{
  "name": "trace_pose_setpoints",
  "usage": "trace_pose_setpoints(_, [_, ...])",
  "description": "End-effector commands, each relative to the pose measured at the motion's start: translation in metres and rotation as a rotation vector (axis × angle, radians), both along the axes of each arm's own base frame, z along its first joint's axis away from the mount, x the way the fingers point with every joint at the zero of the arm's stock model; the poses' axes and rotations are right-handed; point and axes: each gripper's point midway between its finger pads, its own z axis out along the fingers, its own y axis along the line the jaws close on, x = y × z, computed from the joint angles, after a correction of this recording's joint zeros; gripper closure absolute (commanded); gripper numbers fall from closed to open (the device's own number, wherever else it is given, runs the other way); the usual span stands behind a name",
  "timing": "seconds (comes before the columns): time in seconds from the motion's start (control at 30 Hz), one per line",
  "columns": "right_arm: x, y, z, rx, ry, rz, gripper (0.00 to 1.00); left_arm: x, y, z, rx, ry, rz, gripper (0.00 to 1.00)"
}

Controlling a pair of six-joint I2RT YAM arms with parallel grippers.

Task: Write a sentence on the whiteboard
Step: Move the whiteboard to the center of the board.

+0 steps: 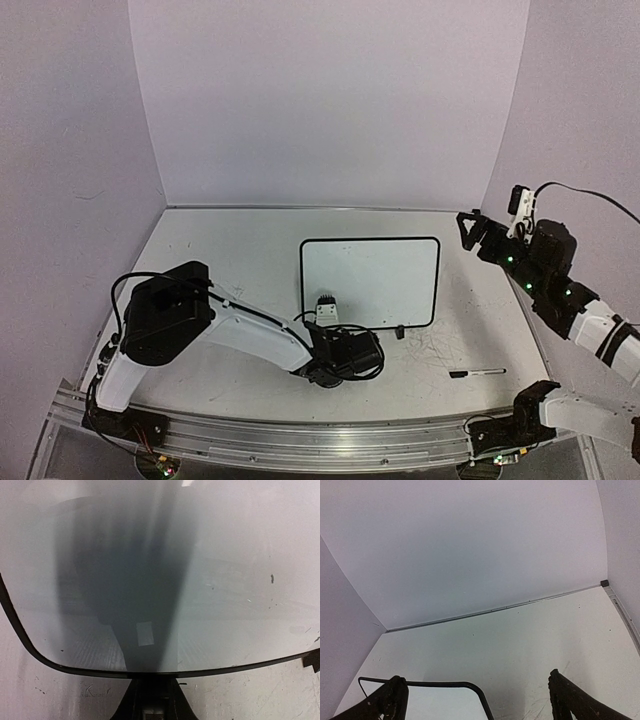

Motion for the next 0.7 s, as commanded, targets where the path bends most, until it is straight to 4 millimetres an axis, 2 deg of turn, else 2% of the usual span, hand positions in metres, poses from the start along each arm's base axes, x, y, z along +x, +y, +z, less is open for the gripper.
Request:
trace_pose_setpoints(0.0, [-0.006,0.001,0.015,0.024,-0.040,0.019,0.02,0.014,-0.013,0.033,-0.105,-0.082,0.066,0.89])
trace_pose_setpoints(0.1, [-0.007,0.003,0.014,0.026,-0.011,0.031,0.02,0.011,-0.017,0.028,-0.098,-0.050,0.038,0.78])
trace_pose_setpoints(0.23, [-0.007,0.000,0.000,0.028,0.094,0.007,0.02,0.006,-0.011,0.029,-0.096,-0.031,0.028,0.67])
trace_pose_setpoints(0.4, [-0.013,-0.009,-0.030,0.013,0.290,-0.048,0.02,0.001,-0.004,0.039,-0.113,-0.007,0.011,0.56])
trace_pose_setpoints(0.5, [-0.018,-0.029,-0.051,-0.007,0.422,-0.171,0.02,-0.005,0.001,0.041,-0.110,0.015,-0.013,0.45])
trace_pose_setpoints(0.6, [-0.032,-0.049,-0.080,-0.027,0.580,-0.295,0.02,-0.009,0.006,0.049,-0.090,0.013,-0.090,0.35])
trace_pose_setpoints(0.67, [-0.042,-0.051,-0.103,-0.026,0.673,-0.319,0.02,-0.012,0.011,0.056,-0.088,-0.016,-0.155,0.31])
